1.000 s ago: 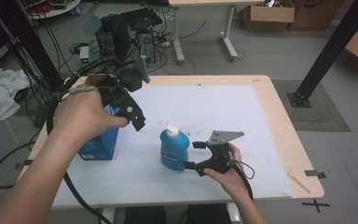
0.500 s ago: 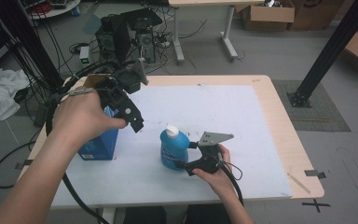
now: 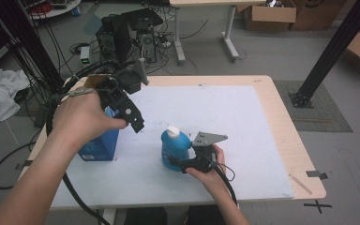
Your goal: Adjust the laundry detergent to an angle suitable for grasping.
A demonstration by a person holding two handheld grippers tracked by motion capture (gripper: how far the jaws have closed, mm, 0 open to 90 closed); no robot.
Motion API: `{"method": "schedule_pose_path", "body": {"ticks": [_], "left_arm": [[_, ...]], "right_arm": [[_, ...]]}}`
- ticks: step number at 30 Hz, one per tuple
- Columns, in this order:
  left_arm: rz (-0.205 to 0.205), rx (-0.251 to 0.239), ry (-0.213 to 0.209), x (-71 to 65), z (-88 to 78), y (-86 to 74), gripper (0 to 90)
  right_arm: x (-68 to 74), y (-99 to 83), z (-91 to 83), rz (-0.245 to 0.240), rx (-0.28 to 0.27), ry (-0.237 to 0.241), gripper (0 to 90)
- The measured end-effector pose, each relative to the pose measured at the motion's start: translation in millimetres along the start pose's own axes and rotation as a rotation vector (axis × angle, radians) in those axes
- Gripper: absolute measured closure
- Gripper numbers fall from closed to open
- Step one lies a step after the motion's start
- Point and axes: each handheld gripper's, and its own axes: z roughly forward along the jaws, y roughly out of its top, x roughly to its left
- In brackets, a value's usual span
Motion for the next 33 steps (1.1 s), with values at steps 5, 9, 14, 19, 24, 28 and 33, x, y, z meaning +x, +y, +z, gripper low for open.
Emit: {"method": "schedule_pose_path", "body": {"ticks": [5,9,14,19,24,28,33], "left_arm": [[0.0,-0.001,0.002,0.7,-0.8,-0.8,8.3],[-0.002,-0.004,0.003,0.9,-0.7,-1.1,8.3],[0.002,-0.004,0.001,0.8,-1.6,-1.2,8.3],[0.001,-0.004,0.001,1.6,-2.9,-1.8,8.3],[-0.005,-0.005,0.002,2.5,-2.4,-2.9,8.3],[-0.005,-0.005,0.001,2.8,-2.0,-3.1,8.4],[-0.004,-0.009,0.002,2.5,-2.1,-3.2,8.5]], "right_arm": [[0.3,-0.8,2.0,-0.002,-0.009,-0.013,28.4],[0.5,-1.1,2.9,-0.003,-0.01,-0.017,30.0],[0.8,-1.7,4.8,-0.017,-0.012,-0.031,34.5],[0.9,-2.4,6.6,-0.028,-0.016,-0.029,36.6],[0.7,-3.0,7.6,-0.027,-0.019,-0.022,38.4],[0.7,-3.0,7.7,-0.035,-0.021,-0.021,39.0],[1.1,-1.9,7.5,-0.046,-0.013,-0.023,40.0]]}}
